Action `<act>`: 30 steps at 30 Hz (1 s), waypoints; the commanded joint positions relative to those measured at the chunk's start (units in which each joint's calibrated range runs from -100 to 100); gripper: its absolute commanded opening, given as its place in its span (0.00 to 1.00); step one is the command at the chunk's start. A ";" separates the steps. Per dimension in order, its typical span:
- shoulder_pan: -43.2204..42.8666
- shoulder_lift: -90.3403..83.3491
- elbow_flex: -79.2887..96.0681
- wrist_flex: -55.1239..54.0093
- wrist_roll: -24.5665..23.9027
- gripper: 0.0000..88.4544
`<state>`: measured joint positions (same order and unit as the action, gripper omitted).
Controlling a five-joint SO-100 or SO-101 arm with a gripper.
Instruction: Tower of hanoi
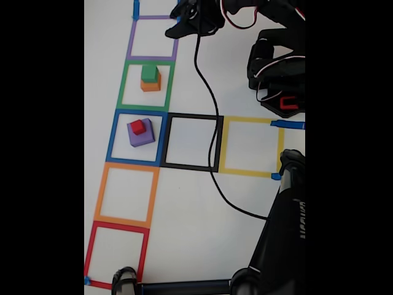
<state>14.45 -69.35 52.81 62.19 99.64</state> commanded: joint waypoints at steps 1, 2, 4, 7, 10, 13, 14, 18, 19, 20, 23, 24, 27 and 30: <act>0.70 -1.01 13.46 -18.63 0.36 0.30; 0.60 -0.69 16.19 -22.44 0.36 0.31; 0.31 0.12 22.10 -31.02 0.36 0.32; -0.36 2.86 27.64 -40.98 0.36 0.32; -1.03 6.25 32.10 -50.53 0.36 0.32; -1.32 11.02 35.10 -59.03 0.36 0.32; -1.32 12.71 35.64 -61.54 0.36 0.32; -1.13 21.27 36.83 -71.50 0.36 0.32; -0.93 23.21 36.92 -73.61 0.36 0.32; -0.74 25.31 37.01 -75.80 0.36 0.32; -0.74 32.01 37.01 -82.68 0.36 0.32; -1.03 34.11 37.01 -84.95 0.36 0.32; -2.18 39.52 36.92 -90.94 0.36 0.32; -3.81 44.20 36.46 -95.71 0.36 0.31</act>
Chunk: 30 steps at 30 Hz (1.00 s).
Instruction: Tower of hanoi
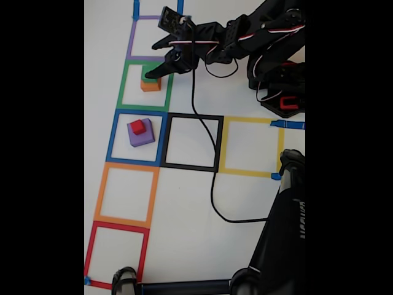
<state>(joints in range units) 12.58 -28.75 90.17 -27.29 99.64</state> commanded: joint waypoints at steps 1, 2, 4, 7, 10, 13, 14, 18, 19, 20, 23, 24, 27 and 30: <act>-2.32 5.05 -1.08 -7.77 0.36 0.31; -2.71 6.58 -1.17 -9.55 0.36 0.31; -3.18 9.41 -1.63 -12.39 0.36 0.31; -3.18 14.17 -2.99 -16.19 0.36 0.31; -2.61 18.29 -4.63 -18.46 0.36 0.31; -2.23 22.00 -6.35 -20.49 0.36 0.31; -2.13 23.05 -6.90 -21.05 0.36 0.30; -2.23 26.93 -8.54 -23.48 0.36 0.30; -2.32 27.74 -8.81 -23.97 0.36 0.29; -2.32 28.30 -8.90 -24.37 0.36 0.29; -2.80 29.27 -8.90 -25.10 0.36 0.29; -2.99 29.35 -8.81 -25.18 0.36 0.29; -3.57 29.43 -8.17 -25.26 0.36 0.28; -3.95 29.43 -7.45 -25.43 0.36 0.27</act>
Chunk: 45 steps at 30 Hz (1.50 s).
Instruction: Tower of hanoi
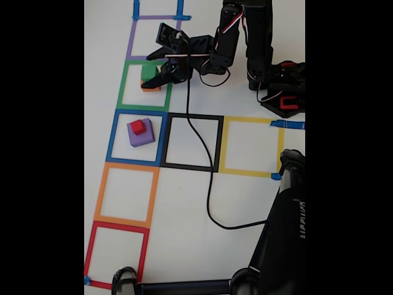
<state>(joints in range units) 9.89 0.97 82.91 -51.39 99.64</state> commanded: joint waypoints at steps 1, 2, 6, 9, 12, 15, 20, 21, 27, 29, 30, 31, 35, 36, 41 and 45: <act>-1.36 -0.28 0.00 -1.32 0.36 0.27; -1.45 -0.20 0.18 -1.40 0.36 0.26; -1.64 0.52 0.63 -1.97 0.36 0.26; -1.74 1.17 0.63 -2.54 0.36 0.26; -1.84 1.73 0.54 -2.62 0.36 0.25; -2.03 2.22 0.54 -2.94 0.36 0.25; -2.22 2.54 0.54 -3.10 0.36 0.21; -2.22 2.54 0.54 -3.10 0.36 0.21; -2.60 3.35 0.36 -3.18 0.36 0.16; -2.70 3.51 0.27 -3.18 0.36 0.15; -2.70 3.51 0.27 -3.18 0.36 0.14; -2.70 3.51 0.27 -3.18 0.36 0.12; -2.70 3.51 0.27 -3.18 0.36 0.09; -2.70 3.35 0.27 -3.18 0.36 0.08; -2.70 2.86 0.27 -3.18 0.36 0.04; -2.70 0.93 0.27 -2.62 0.36 0.03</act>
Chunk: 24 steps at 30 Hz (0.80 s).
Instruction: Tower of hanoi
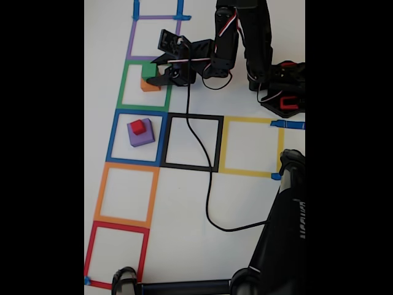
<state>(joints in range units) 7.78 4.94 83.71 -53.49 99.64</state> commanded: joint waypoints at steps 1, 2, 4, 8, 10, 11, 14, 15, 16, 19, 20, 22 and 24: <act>-0.78 -4.09 -0.53 0.37 0.36 0.03; -0.88 -5.30 -0.44 1.26 0.36 0.03; -1.26 -8.21 -0.35 3.85 0.36 0.03; -2.41 -15.80 -0.07 10.65 0.36 0.02; -2.80 -20.32 -0.07 15.27 0.36 0.02; -2.80 -22.58 0.02 17.78 0.36 0.02; -1.74 -30.82 0.02 27.66 0.36 0.01; -1.07 -33.40 0.20 30.81 0.36 0.01; -0.11 -36.31 0.38 34.38 0.36 0.01; 2.76 -43.82 0.47 44.09 0.36 0.01; 4.01 -46.32 0.29 47.49 0.36 0.01; 6.41 -51.16 -0.98 55.19 0.36 0.01; 8.13 -55.44 -4.16 63.93 0.36 0.01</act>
<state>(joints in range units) 12.35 -41.33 84.51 -3.59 99.64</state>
